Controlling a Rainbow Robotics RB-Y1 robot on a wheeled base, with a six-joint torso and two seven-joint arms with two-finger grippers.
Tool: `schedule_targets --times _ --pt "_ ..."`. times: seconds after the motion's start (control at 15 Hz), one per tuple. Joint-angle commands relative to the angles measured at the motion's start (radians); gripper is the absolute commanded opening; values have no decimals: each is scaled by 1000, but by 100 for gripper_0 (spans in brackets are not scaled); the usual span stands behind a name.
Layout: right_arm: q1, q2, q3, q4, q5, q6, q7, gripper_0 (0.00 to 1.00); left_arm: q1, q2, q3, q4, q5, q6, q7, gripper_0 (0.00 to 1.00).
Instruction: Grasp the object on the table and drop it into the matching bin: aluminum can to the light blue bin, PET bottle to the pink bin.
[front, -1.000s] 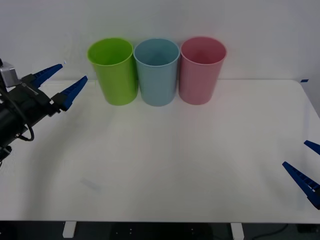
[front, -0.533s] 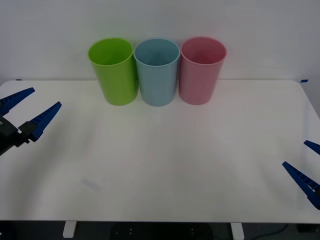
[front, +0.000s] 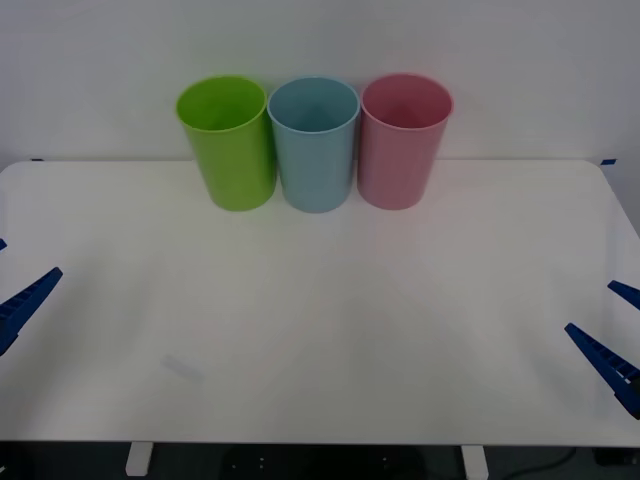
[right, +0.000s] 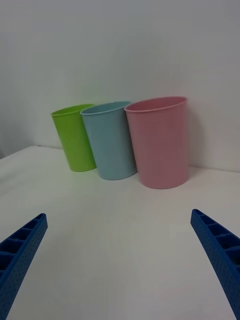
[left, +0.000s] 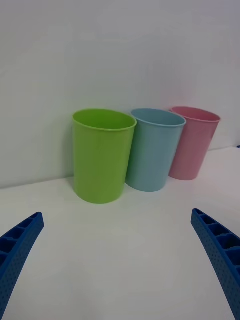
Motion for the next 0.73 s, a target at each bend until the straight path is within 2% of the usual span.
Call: schedule_targets --times 0.07,0.73 --pt "0 0 0 0 0 0 0 100 43 0 28 0 23 -5 -6 100" --pt "0 0 0 0 0 0 0 100 88 0 30 2 39 9 -6 100"
